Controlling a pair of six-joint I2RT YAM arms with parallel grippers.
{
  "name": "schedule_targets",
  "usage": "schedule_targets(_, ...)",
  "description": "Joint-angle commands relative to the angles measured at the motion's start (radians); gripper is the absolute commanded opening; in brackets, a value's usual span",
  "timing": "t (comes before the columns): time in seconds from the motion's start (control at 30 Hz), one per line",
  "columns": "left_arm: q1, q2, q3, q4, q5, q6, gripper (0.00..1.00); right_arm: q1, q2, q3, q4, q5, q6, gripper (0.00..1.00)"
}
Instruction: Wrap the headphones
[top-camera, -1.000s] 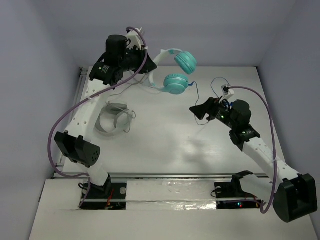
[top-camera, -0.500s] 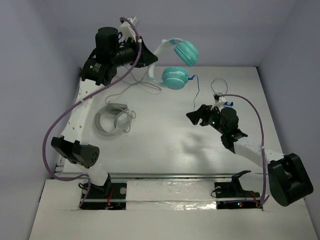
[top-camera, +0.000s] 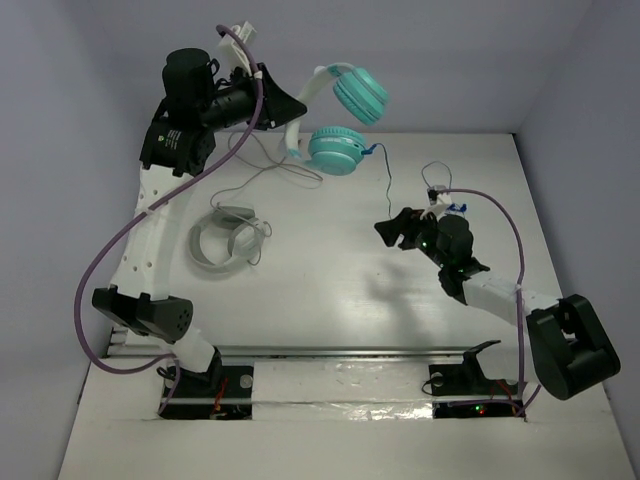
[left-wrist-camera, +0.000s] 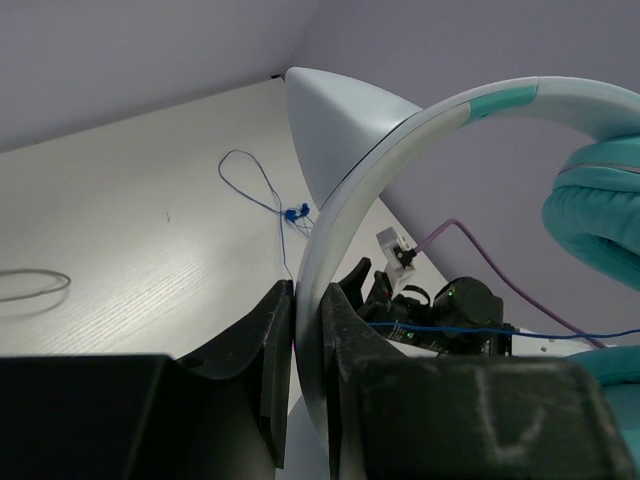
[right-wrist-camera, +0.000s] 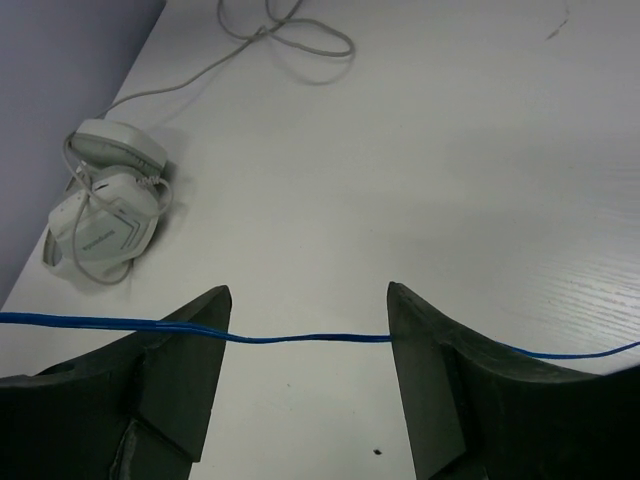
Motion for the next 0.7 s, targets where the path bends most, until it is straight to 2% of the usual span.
schedule_targets(0.0, 0.011, -0.041, 0.059, 0.112, 0.07, -0.065, 0.0, 0.006, -0.012, 0.001, 0.073, 0.038, -0.026, 0.69)
schedule_targets(0.1, 0.021, -0.05, 0.027, 0.146, 0.091, -0.08, 0.0, 0.006, 0.009, 0.004, 0.088, 0.008, -0.023, 0.49)
schedule_targets(0.13, 0.021, -0.053, 0.001, 0.157, 0.099, -0.093, 0.0, 0.006, 0.029, 0.009, 0.093, -0.008, -0.014, 0.35)
schedule_targets(0.23, 0.021, -0.068, -0.067, 0.194, 0.088, -0.102, 0.0, 0.006, 0.035, 0.035, 0.064, -0.071, -0.003, 0.04)
schedule_targets(0.27, 0.021, -0.074, -0.09, 0.216, 0.079, -0.107, 0.0, 0.006, 0.026, 0.04, 0.044, -0.071, 0.0, 0.0)
schedule_targets(0.4, 0.021, -0.131, -0.303, 0.339, 0.012, -0.154, 0.0, 0.108, -0.044, 0.104, -0.163, 0.028, 0.009, 0.0)
schedule_targets(0.43, 0.021, -0.14, -0.407, 0.379, -0.001, -0.175, 0.0, 0.133, -0.049, 0.139, -0.26, 0.06, 0.003, 0.0)
schedule_targets(0.53, 0.031, -0.16, -0.573, 0.529, -0.027, -0.27, 0.0, 0.211, -0.029, 0.188, -0.44, 0.146, 0.021, 0.0)
schedule_targets(0.67, 0.04, -0.173, -0.734, 0.696, -0.093, -0.378, 0.0, 0.257, -0.003, 0.225, -0.568, 0.237, 0.067, 0.0)
